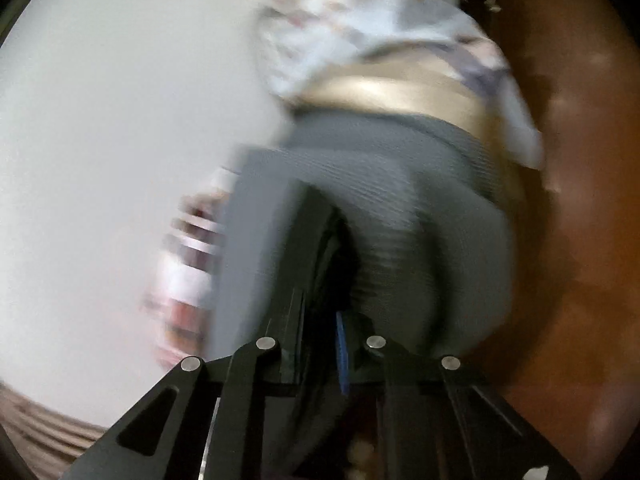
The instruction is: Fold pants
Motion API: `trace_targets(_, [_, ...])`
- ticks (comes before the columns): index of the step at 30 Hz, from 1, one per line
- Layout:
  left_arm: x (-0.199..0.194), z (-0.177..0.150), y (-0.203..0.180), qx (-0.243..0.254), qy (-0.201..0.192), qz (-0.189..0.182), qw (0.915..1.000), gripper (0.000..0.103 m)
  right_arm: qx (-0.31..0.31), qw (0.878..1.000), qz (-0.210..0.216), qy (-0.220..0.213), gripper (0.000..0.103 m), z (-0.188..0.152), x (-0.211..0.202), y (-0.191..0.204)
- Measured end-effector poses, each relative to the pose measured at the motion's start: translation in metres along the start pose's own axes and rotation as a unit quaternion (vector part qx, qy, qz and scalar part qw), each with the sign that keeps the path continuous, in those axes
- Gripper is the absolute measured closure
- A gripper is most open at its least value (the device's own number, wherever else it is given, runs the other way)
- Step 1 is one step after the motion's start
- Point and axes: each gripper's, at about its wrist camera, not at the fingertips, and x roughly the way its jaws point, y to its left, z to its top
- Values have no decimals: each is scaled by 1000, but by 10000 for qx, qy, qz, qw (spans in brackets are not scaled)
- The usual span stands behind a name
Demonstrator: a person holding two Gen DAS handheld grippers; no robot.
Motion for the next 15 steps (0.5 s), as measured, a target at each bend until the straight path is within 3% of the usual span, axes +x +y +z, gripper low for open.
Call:
trace_targets(2, [6,-3,6,-76,91,-26,9999,14,-473,9983,-350,-50,91,-1,-2,18])
trace_targets(6, [13,-7,19,-233,160,-55,9996,14,-307,9975,-616,153,90,2,14,2])
trace_targets(10, [12,-8,24,-356,129,-115,9992,14,-37,9993,-329,176,83,2,17,-9])
trace_targets(12, [14,-9,23,-294,143,-78,9994,14,135,9997,-147,164,71,2,18,-10])
trace_targets(15, [17,-11,16,-103,141,26,9998,11,19,9993,-277,270,72,1,27,-3])
